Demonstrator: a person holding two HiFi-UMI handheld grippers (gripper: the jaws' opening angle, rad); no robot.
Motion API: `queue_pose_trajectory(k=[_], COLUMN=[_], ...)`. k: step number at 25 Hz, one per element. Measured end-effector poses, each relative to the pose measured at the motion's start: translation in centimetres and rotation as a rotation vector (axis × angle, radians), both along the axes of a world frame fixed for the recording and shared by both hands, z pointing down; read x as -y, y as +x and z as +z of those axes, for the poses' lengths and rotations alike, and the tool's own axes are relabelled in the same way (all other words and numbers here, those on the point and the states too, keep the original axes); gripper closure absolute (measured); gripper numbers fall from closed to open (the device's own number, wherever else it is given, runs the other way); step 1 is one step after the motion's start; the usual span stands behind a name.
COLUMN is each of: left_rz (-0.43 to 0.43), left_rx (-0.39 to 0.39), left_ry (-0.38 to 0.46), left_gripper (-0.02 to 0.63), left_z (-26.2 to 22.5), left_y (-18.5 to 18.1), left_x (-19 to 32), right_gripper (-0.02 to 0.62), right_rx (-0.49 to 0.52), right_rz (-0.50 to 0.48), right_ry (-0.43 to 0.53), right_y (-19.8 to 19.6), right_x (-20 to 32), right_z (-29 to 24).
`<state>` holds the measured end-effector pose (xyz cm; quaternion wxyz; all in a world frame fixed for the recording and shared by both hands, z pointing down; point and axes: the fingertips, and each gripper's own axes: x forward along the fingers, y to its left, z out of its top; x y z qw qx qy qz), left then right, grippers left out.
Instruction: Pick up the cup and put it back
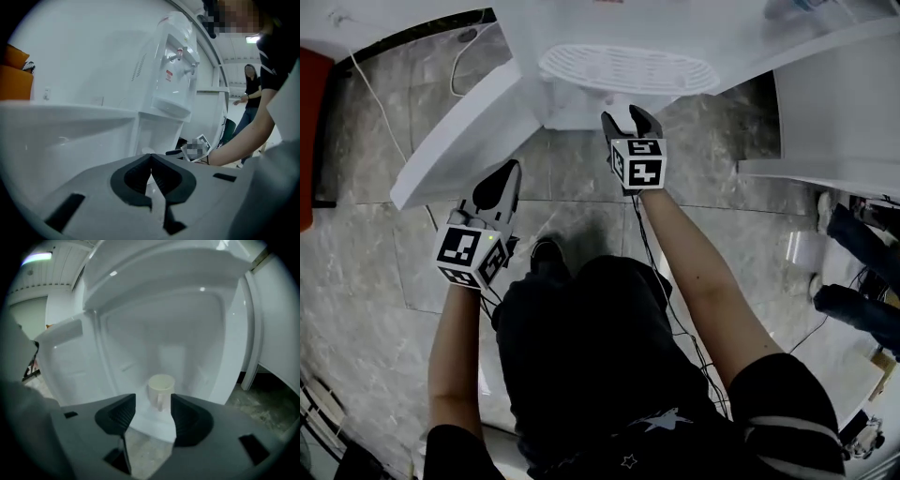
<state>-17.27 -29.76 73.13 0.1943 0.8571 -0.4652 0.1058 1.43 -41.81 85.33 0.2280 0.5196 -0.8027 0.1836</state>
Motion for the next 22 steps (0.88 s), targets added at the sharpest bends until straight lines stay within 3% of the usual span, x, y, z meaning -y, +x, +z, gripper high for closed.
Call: queue_pose_trajectory(k=[9,13,17,22], left_rz=[0.051,0.062,0.074,0.086], left_rx=[-0.001,-0.013,-0.008,0.000], left_ry=[0.068,0.082,0.087,0.086], left_gripper=[0.597,0.597,0.597,0.597], left_z=[4.8,5.1,5.5,5.2], left_y=[0.1,0.4,0.5,0.8], left_x=[2.0,1.8,1.5,1.4], right_gripper=[0.407,0.460,0.539,0.549], right_rx=[-0.066,-0.101,-0.162,-0.168], right_rz=[-0.007,0.045,0.031,-0.021], right_ry=[-0.009,-0.004,0.009,0.026], right_y=[-1.2,-0.7,-0.7,-1.0], right_x=[4.6,5.8,6.5,5.6], right_z=[7.0,7.9,7.6,6.0])
